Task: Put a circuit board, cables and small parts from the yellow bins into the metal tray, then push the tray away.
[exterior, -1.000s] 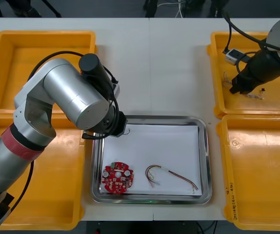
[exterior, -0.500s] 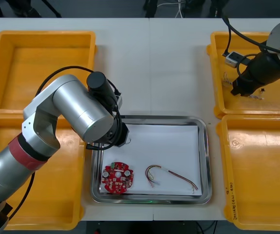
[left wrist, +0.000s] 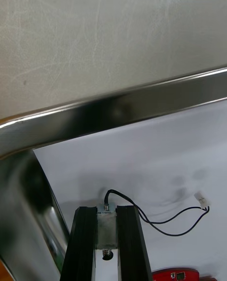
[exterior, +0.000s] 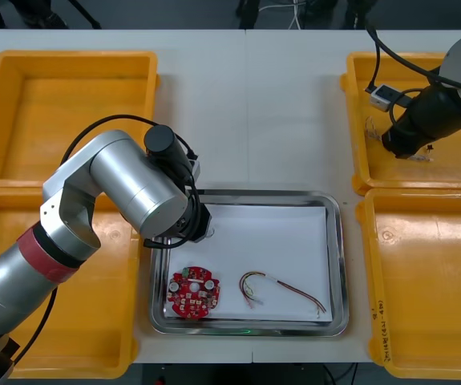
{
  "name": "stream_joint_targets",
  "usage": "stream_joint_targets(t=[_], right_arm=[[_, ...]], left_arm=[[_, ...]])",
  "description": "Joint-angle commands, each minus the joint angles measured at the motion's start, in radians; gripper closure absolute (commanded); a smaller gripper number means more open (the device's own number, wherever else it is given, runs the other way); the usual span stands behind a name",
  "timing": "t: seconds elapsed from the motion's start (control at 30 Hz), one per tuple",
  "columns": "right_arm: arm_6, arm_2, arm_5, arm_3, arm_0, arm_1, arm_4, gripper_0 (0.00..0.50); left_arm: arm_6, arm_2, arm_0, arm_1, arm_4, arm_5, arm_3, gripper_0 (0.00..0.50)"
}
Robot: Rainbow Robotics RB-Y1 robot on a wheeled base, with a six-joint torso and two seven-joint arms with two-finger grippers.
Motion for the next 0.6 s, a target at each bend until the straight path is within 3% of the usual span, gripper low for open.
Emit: stream_joint_targets(t=[0.03, 0.1, 0.13, 0.17, 0.2, 0.6], right_arm=[[0.03, 0.009, 0.047, -0.096, 0.024, -0.034, -0.004, 0.5], [0.027, 0.005, 0.088, -0.145, 0.022, -0.044, 0.001, 0.5], [0.027, -0.002, 0.114, -0.172, 0.024, -0.048, 0.004, 0.5], [0.025, -0.008, 0.134, -0.192, 0.024, -0.051, 0.007, 0.5], [0.025, -0.017, 0.157, -0.212, 0.024, -0.056, 0.01, 0.5], [0.015, -0.167, 0.429, -0.413, 0.024, -0.091, 0.055, 0.5]], left_arm=[[0.089, -0.015, 0.009, -0.014, -0.007, -0.013, -0.006, 0.487], [0.09, -0.015, 0.009, -0.014, -0.006, -0.015, -0.006, 0.281], [0.092, -0.015, 0.009, -0.014, -0.003, -0.018, -0.006, 0.115], [0.094, -0.015, 0.009, -0.014, 0.0, -0.021, -0.006, 0.039], [0.097, -0.015, 0.009, -0.013, 0.002, -0.022, -0.006, 0.0], [0.135, -0.015, 0.001, -0.014, 0.036, -0.026, -0.029, 0.0]])
